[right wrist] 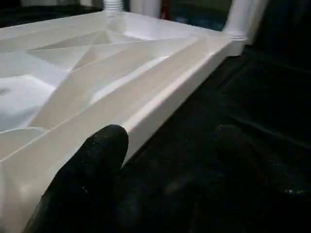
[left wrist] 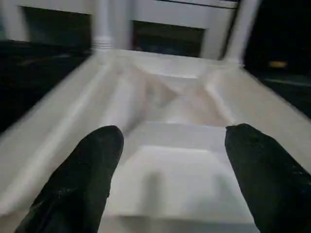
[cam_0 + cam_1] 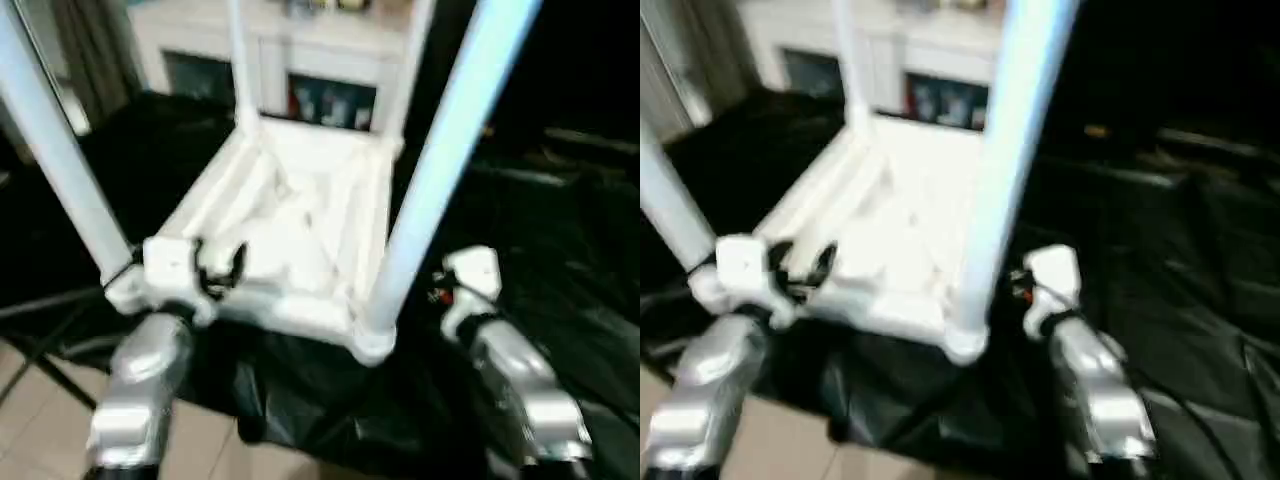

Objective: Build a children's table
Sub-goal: Rotate table base

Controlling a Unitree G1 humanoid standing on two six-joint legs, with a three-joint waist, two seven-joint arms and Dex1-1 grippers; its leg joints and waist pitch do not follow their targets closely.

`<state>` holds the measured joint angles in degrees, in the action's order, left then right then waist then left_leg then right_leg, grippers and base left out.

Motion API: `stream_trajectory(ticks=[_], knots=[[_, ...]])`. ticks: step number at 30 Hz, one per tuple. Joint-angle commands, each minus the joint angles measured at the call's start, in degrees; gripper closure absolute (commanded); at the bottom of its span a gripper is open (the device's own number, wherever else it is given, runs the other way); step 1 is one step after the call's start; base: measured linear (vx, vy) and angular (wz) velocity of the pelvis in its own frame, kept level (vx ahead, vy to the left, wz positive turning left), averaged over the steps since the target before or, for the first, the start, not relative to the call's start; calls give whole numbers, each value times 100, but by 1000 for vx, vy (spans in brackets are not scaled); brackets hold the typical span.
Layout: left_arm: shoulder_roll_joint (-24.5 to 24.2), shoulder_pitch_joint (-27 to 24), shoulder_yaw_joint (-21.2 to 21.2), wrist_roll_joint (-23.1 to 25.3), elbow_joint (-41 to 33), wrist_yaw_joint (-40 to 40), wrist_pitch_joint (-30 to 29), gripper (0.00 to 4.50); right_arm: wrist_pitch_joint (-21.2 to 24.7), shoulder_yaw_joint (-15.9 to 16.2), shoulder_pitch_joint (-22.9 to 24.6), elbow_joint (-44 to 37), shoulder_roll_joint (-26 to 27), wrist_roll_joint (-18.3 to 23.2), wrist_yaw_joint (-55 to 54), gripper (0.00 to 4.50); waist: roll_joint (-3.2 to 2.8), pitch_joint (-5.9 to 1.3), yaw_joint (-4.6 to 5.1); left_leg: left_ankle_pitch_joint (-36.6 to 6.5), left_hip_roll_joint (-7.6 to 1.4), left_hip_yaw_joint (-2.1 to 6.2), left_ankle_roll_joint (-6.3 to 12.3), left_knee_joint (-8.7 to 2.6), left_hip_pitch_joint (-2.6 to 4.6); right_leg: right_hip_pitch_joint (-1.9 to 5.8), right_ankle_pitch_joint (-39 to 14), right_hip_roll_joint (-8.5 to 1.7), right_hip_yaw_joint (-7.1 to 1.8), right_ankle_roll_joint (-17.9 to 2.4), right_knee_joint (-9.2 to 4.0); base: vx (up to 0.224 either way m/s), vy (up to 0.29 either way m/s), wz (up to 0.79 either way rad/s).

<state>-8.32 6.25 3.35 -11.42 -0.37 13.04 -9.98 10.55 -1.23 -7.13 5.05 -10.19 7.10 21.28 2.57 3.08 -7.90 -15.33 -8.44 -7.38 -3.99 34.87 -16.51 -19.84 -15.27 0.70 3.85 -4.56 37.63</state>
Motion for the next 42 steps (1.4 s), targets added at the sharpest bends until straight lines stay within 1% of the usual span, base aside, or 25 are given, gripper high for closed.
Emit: stream_trajectory(ticks=[1,3,5,7,8,9,10,11,12,13,14,15,16,17,18,20,23,26,29,30,32,37,39,40,42], knots=[[-65,-64,9,113,-13,-14,-11,66,-33,71,-26,-44,-4,-7,27,121,-61,-379,0,1682,-196,136,579,-194,-442,420,2421,-702,-476,506,-308,0,0,0],[-84,-56,-3,135,9,-17,-61,66,-63,78,-32,-16,0,-4,32,121,-74,-380,40,1190,-307,177,464,-203,-430,360,2429,-711,-420,553,-338,0,0,0],[-113,-11,19,160,102,-37,-69,66,-38,59,-65,18,27,25,0,121,-131,-357,80,582,-517,238,364,-300,-329,263,1523,-797,-389,141,-392,-19,27,2],[-100,49,101,33,137,48,-80,66,35,110,-87,21,46,31,-9,121,-181,-331,121,217,-644,264,342,-360,-260,208,773,-894,-397,-307,-461,-41,56,1],[-100,50,102,29,137,53,-80,66,39,111,-87,20,47,31,-9,121,-179,-315,132,122,-638,246,323,-362,-256,199,632,-918,-418,-437,-486,-43,51,2],[-126,56,95,-84,89,173,-97,66,113,140,-72,-49,75,27,-15,121,-194,-283,139,-129,-563,173,234,-368,-277,214,251,-946,-448,-642,-545,-53,42,3],[-134,53,92,-109,70,195,-108,66,127,143,-65,-71,82,25,-17,121,-172,-272,147,-220,-555,151,218,-373,-273,210,69,-950,-451,-663,-573,-53,42,3],[-135,77,104,-153,47,226,-110,66,118,133,-64,-70,103,16,-57,121,-280,-276,170,-539,-582,-125,-90,-240,16,-53,-726,-688,-638,-415,-821,0,0,0],[-136,93,113,-180,33,246,-111,66,113,127,-63,-68,115,11,-83,121,-199,-270,146,-974,-517,-202,-361,-256,176,-62,-1149,-527,-613,-373,-760,-45,37,-29],[-110,115,151,-232,2,229,-162,66,38,138,-42,-55,131,-49,-154,121,-235,-187,150,-1714,-475,-304,-469,-313,366,-153,-2018,-344,-560,-303,-858,-45,37,-29],[-109,115,152,-233,1,229,-162,66,37,138,-42,-55,131,-50,-156,121,-149,-152,112,-1659,-417,-93,-93,-544,-110,213,-2221,-718,-523,-219,-794,-57,41,-41],[-105,106,158,-229,-30,198,-262,66,45,161,2,-102,141,-83,-196,121,-185,-191,124,-1606,-480,-55,11,-521,-3,136,-2446,-859,-563,-136,-825,0,0,0],[-112,99,141,-155,-17,139,-288,66,57,168,36,-147,144,-81,-198,121,-198,-208,131,-1474,-485,-57,35,-497,-2,150,-2388,-882,-584,-163,-817,0,0,0],[-119,94,127,-95,-5,96,-303,66,67,169,58,-178,147,-70,-193,121,-190,-209,152,-1098,-475,-53,95,-499,-124,233,-2114,-889,-597,-205,-791,0,0,0],[-114,69,138,-83,-3,86,-295,66,82,182,122,-263,128,-62,-163,121,-202,-225,157,-834,-477,-45,116,-482,-173,239,-1825,-897,-610,-205,-764,0,0,0],[-102,10,108,-101,-16,144,-242,66,125,93,250,-446,40,104,14,121,-153,-308,169,216,-483,-38,264,-348,-256,202,-7,-876,-612,-362,-571,0,0,0],[-124,-35,65,-102,-77,198,-171,66,146,25,244,-433,-6,153,45,121,-139,-371,163,488,-438,-46,374,-287,-332,215,898,-830,-573,-493,-475,0,0,0],[-245,-127,-35,-165,-220,441,-169,66,151,-30,183,-417,-60,228,88,121,-165,-343,167,369,-466,-40,446,-297,-345,173,828,-828,-532,-559,-497,0,0,0],[-429,-180,-192,-454,-288,1069,-371,47,19,9,118,-339,-195,221,295,121,-160,-296,161,83,-483,-55,420,-324,-330,129,40,-846,-520,-535,-573,0,0,0],[-604,-200,-339,-684,-385,1640,-492,36,-20,18,85,-303,-316,267,495,121,-122,-279,140,13,-492,-59,390,-338,-319,122,-273,-863,-526,-492,-586,0,0,0],[-863,-178,-548,-757,-439,2226,-491,27,19,-41,45,-267,-430,452,778,121,-129,-273,128,-33,-502,-63,372,-345,-303,101,-468,-866,-529,-461,-601,0,0,0],[-1714,618,-1076,-546,40,3773,-341,8,137,-48,-49,-144,-1409,629,1944,121,-198,-267,80,-134,-482,-75,384,-350,-266,85,-720,-845,-526,-370,-639,0,0,0],[-1855,849,-1215,-599,119,4151,-508,8,146,-42,-29,-206,-1623,695,2250,121,-166,-267,63,-125,-482,-81,403,-352,-272,96,-773,-853,-520,-364,-644,0,0,0],[-1931,1026,-1344,-524,248,4358,-500,8,184,-12,6,-299,-1784,737,2473,121,-221,-262,60,-132,-487,-68,380,-352,-287,104,-775,-872,-513,-404,-641,0,0,0],[-2094,1434,-1668,-260,613,4798,-401,8,269,68,83,-468,-2140,810,2936,121,-228,-282,50,-121,-477,-67,429,-339,-270,111,-803,-854,-513,-382,-656,0,0,0]])
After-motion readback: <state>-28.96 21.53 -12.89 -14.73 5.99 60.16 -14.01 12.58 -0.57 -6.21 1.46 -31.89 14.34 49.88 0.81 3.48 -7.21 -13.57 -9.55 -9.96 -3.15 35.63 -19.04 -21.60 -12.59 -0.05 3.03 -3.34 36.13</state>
